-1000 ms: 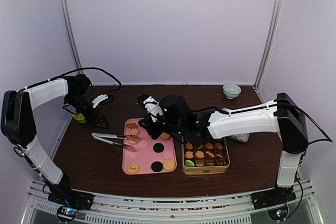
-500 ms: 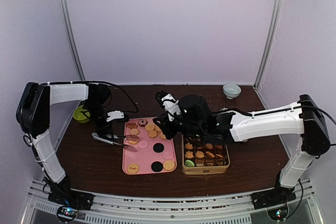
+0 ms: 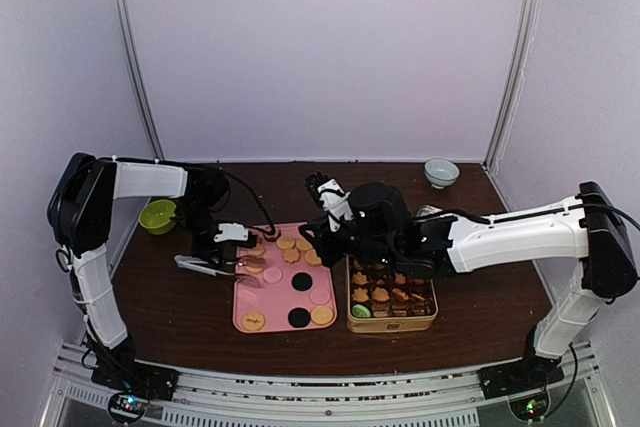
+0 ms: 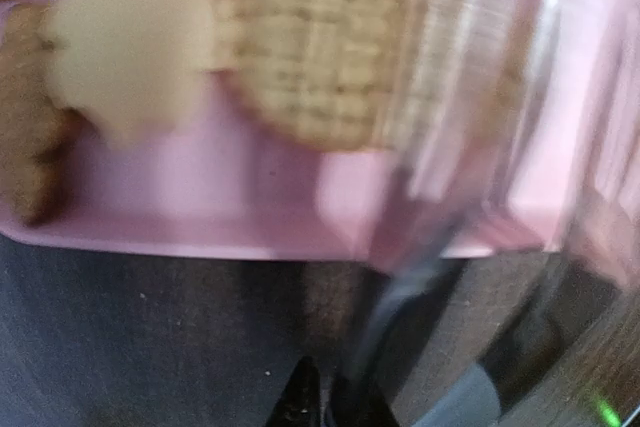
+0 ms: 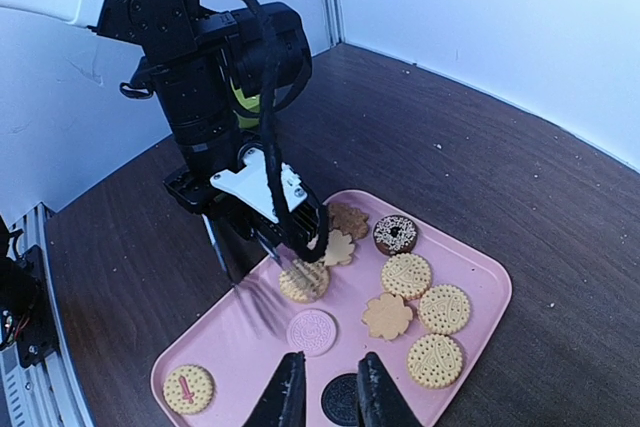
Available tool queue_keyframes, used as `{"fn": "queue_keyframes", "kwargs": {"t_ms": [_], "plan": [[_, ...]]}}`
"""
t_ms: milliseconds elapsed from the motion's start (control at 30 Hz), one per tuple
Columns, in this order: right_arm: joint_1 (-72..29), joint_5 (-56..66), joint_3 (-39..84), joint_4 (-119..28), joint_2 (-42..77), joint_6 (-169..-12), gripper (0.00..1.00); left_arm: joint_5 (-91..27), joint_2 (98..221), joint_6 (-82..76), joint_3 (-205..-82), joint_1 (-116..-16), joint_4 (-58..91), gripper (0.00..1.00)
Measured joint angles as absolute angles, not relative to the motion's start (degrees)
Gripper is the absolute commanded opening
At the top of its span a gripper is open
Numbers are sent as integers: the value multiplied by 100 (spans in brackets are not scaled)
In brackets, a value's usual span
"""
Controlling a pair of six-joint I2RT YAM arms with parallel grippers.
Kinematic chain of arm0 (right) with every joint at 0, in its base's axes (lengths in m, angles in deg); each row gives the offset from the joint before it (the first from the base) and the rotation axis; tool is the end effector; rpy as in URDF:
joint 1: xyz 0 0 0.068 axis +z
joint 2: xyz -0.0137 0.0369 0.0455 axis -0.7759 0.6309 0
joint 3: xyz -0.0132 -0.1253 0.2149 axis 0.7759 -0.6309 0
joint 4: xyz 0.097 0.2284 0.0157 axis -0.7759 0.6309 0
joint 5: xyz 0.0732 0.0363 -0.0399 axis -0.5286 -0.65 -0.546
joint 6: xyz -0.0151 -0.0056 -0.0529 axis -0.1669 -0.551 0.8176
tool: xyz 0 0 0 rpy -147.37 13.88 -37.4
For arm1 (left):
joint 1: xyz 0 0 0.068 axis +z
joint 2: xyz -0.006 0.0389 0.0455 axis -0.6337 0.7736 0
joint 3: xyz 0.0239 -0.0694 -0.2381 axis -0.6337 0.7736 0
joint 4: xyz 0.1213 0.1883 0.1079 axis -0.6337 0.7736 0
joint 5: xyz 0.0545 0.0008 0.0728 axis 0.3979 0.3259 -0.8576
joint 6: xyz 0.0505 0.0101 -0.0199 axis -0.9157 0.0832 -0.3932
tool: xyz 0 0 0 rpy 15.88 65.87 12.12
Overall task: Pack the cookies
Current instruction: Pick up the clamp at the center of the board.
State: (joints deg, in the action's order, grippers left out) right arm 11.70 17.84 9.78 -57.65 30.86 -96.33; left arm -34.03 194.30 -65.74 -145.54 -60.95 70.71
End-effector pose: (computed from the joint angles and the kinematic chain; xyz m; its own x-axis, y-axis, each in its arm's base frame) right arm 0.1744 0.3289 0.2423 -0.3384 -0.1861 -0.9224 -0.7901 0.5886 0.1711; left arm 0.3035 -0.1246 0.1374 -0.2882 0.9524 -0.0994 0.9575 0.2849 -0.0459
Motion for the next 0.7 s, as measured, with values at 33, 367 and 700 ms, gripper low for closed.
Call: {"fn": "queue_keyframes", "kwargs": {"t_ms": [33, 367, 700], "plan": [[1170, 1781, 967, -5765, 3064, -9633, 18, -3409, 19430, -6598, -14556, -6106, 7084, 2], [1170, 1779, 936, -5796, 2957, -9661, 20, -3311, 19301, -6452, -14589, -6119, 7263, 0], [1122, 1674, 808, -6174, 2544, -10055, 33, -1578, 18344, -5895, -16139, -6119, 8730, 0]]}}
